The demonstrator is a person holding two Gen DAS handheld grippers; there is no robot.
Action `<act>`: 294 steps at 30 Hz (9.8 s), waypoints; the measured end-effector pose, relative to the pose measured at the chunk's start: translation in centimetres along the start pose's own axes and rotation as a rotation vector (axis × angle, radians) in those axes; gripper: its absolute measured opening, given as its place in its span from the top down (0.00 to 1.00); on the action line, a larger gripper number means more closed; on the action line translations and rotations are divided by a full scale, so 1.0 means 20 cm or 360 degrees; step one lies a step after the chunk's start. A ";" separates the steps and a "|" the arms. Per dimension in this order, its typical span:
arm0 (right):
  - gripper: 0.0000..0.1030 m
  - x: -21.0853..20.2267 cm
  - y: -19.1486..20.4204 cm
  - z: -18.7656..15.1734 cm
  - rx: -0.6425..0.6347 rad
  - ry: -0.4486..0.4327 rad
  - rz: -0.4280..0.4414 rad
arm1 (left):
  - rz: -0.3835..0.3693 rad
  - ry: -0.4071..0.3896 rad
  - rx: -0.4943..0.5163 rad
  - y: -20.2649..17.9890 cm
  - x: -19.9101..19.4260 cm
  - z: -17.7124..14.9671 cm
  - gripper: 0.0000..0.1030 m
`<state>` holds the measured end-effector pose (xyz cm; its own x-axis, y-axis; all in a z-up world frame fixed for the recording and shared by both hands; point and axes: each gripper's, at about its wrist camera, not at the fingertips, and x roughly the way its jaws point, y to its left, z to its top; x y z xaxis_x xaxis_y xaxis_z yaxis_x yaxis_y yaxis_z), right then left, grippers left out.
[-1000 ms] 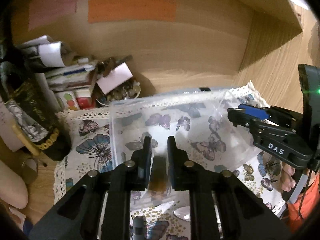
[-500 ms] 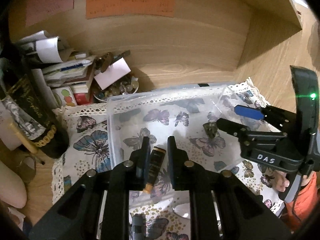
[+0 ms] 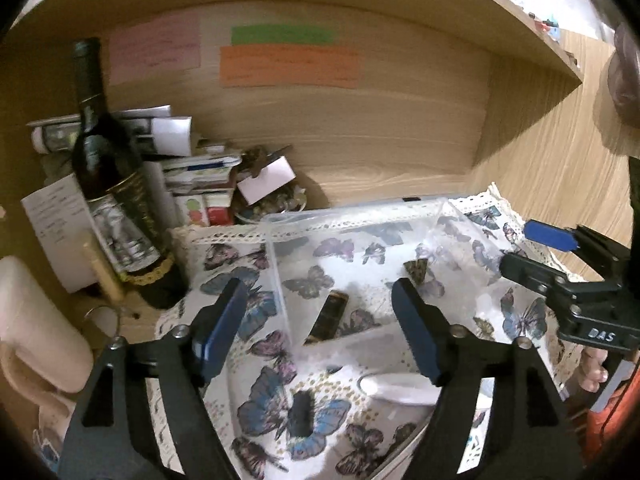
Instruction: Organize rigid objects
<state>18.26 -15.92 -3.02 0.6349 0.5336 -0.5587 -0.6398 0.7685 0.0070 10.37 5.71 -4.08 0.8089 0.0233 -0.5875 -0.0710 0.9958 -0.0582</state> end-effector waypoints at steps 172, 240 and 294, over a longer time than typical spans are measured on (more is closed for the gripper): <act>0.33 -0.08 0.04 -0.58 0.0198 0.0309 0.0089 | -0.0276 0.0200 0.0109 -0.43 -0.07 -0.50 0.51; 0.79 0.35 -0.18 -0.08 0.0072 0.0164 -0.0064 | -0.0108 0.0152 0.0023 -0.20 0.43 0.02 0.65; 0.28 0.15 0.01 -0.45 0.0167 0.0353 0.0063 | -0.0264 0.0372 0.0180 -0.33 0.18 -0.57 0.76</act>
<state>16.20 -17.34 -12.25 0.4923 0.4824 -0.7245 -0.6063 0.7873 0.1123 7.12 -1.70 -15.04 0.6469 -0.1485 -0.7480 0.1268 0.9882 -0.0865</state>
